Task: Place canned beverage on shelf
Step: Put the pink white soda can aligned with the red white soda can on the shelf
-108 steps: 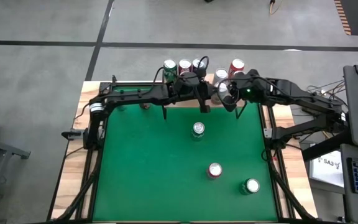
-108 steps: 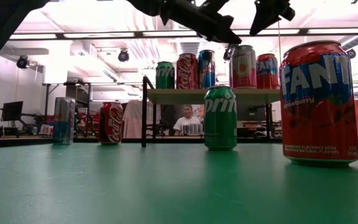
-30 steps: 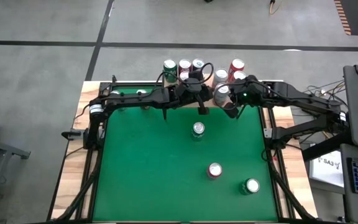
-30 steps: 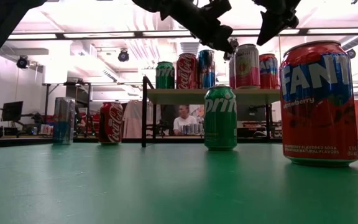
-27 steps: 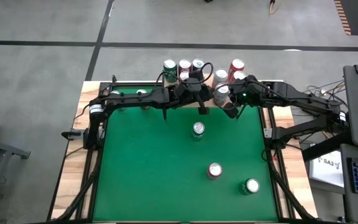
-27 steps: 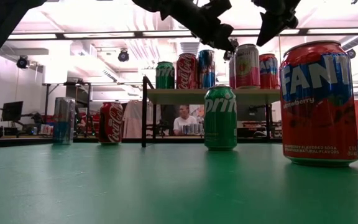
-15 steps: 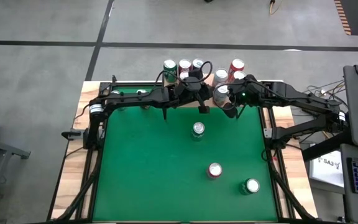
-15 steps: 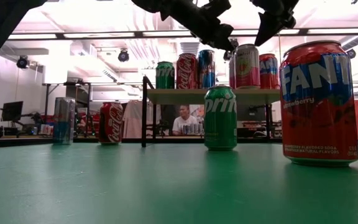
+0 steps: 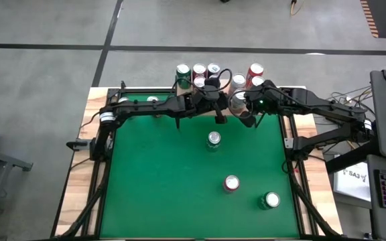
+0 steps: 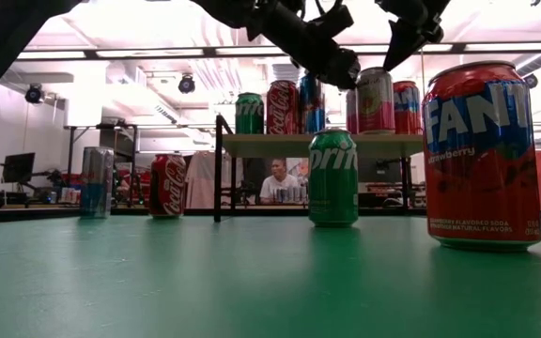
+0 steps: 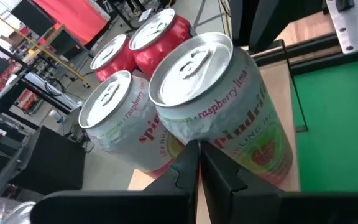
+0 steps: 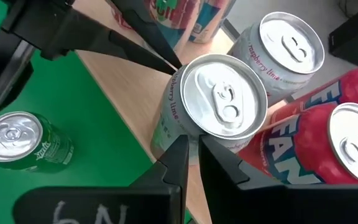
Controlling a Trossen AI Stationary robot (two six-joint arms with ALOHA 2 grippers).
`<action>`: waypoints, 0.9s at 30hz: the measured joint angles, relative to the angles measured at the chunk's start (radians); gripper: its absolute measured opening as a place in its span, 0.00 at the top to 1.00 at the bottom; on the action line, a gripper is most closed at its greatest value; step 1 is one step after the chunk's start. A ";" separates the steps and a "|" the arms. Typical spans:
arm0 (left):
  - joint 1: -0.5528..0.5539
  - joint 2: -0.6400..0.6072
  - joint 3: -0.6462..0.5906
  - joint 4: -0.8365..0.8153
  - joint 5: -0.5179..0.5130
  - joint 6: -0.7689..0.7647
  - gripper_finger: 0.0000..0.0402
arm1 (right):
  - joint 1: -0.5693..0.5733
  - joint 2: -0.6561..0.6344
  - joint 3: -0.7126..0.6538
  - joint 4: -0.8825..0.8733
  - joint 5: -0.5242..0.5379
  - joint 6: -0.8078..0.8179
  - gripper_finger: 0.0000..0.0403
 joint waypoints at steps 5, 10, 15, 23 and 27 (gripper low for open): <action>-0.008 -0.006 0.000 -0.046 -0.003 -0.009 1.00 | 0.000 -0.007 0.017 -0.060 -0.003 0.011 0.93; -0.010 -0.020 0.000 -0.052 -0.029 0.020 1.00 | 0.000 -0.029 0.029 -0.099 0.038 0.025 0.93; -0.011 -0.026 0.046 -0.043 -0.027 0.083 1.00 | -0.011 -0.039 0.029 -0.078 0.057 -0.003 0.93; 0.008 -0.004 0.116 0.009 0.035 0.147 1.00 | -0.073 -0.040 0.029 -0.033 0.041 -0.056 0.93; 0.028 0.011 0.114 0.032 0.084 0.149 1.00 | -0.103 -0.040 0.029 -0.032 -0.022 -0.070 0.93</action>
